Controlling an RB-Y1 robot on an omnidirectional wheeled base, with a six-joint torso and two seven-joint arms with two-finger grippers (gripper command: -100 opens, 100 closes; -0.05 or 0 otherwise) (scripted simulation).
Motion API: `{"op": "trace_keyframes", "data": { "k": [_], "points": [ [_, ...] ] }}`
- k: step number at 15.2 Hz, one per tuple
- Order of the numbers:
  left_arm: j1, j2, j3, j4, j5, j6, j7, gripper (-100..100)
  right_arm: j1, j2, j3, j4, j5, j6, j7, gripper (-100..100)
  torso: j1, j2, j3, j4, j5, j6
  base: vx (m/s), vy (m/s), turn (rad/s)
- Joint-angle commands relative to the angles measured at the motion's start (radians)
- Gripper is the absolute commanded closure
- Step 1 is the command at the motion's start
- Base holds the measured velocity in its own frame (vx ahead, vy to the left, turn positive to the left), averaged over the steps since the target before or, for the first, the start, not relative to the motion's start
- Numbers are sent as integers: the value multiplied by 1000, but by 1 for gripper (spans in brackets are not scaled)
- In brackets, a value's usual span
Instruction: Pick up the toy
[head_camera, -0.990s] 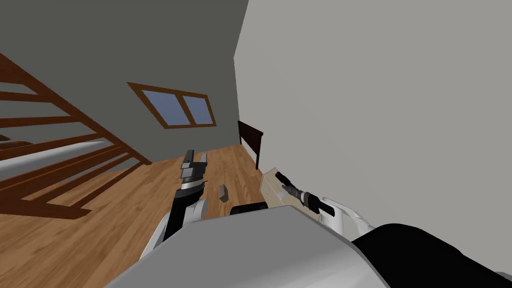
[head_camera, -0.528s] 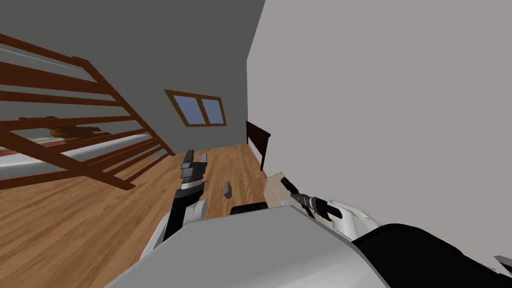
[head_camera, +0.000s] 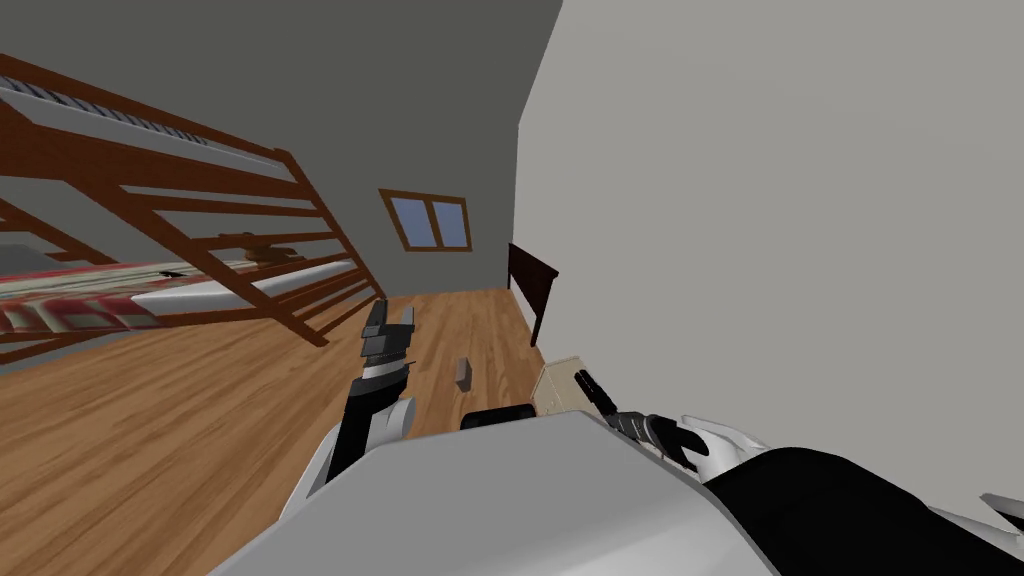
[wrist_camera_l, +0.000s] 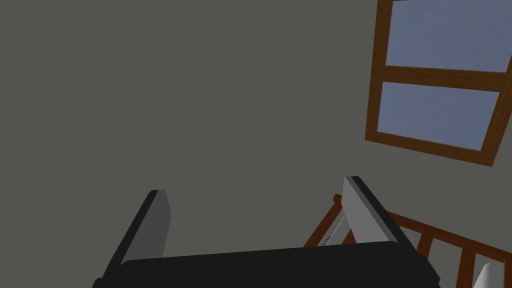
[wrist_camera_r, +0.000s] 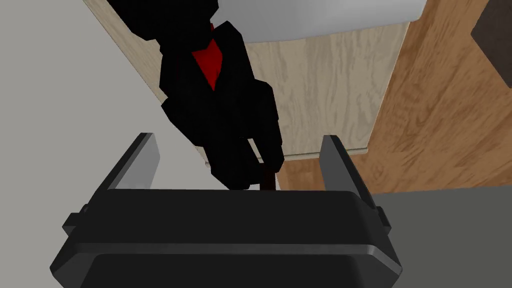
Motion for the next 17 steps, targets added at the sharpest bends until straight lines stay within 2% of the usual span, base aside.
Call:
{"op": "trace_keyframes", "data": {
  "k": [1, 2, 4, 5, 7, 9, 11, 14, 15, 16, 17],
  "points": [
    [0, 0, 0, 0, 0, 0, 0, 0, 24, -20, 29, -1, -12, 33, 28, -100, 0, 0, 0, 0, 0, 0, 52, -13, 291],
    [0, 0, 0, 0, 0, 0, 0, 0, 24, -20, 29, -1, -12, 33, 28, -100, 0, 0, 0, 0, 0, 0, 47, -11, 241],
    [0, 0, 0, 0, 0, 0, 0, 0, 34, -30, 94, 14, -31, 64, 63, -100, 2, 0, 0, 0, 0, 0, 54, 3, 309],
    [0, 0, 0, 0, 0, 0, 0, 0, 34, -30, 94, 14, -31, 64, 63, -100, 2, -1, 0, 0, 1, -1, 61, -1, 321],
    [0, 0, 0, 0, 0, 0, 0, 0, 44, -30, 149, 23, -47, 89, 92, -100, 2, -1, -1, 0, 0, 0, 58, -4, 420],
    [0, 0, 0, 0, 0, 0, 0, 0, 53, -24, 198, 28, -60, 107, 114, -100, 2, -1, 0, 0, 0, 1, 72, -15, 192],
    [0, 0, 0, 0, 0, 0, 0, 0, 53, -24, 198, 28, -60, 107, 114, -100, 2, -1, -1, 0, 0, 0, 51, -17, 114],
    [0, 0, 0, 0, 0, 0, 0, 0, 62, -14, 241, 30, -71, 121, 133, -100, 2, 1, 1, 0, 0, 0, 25, -25, 151],
    [0, 0, 0, 0, 0, 0, 0, 0, 68, -19, 220, 25, -63, 116, 124, -100, 1, 1, 1, 0, 0, 0, 14, -31, 84],
    [0, 0, 0, 0, 0, 0, 0, 0, 66, 13, 221, 49, -51, 119, 124, -100, 1, 2, 1, 0, 0, 1, 3, -25, 48],
    [0, 0, 0, 0, 0, 0, 0, 0, 65, 24, 221, 58, -47, 120, 123, -100, 1, 3, 1, 1, 0, 1, -6, -27, 63]
  ]
}}
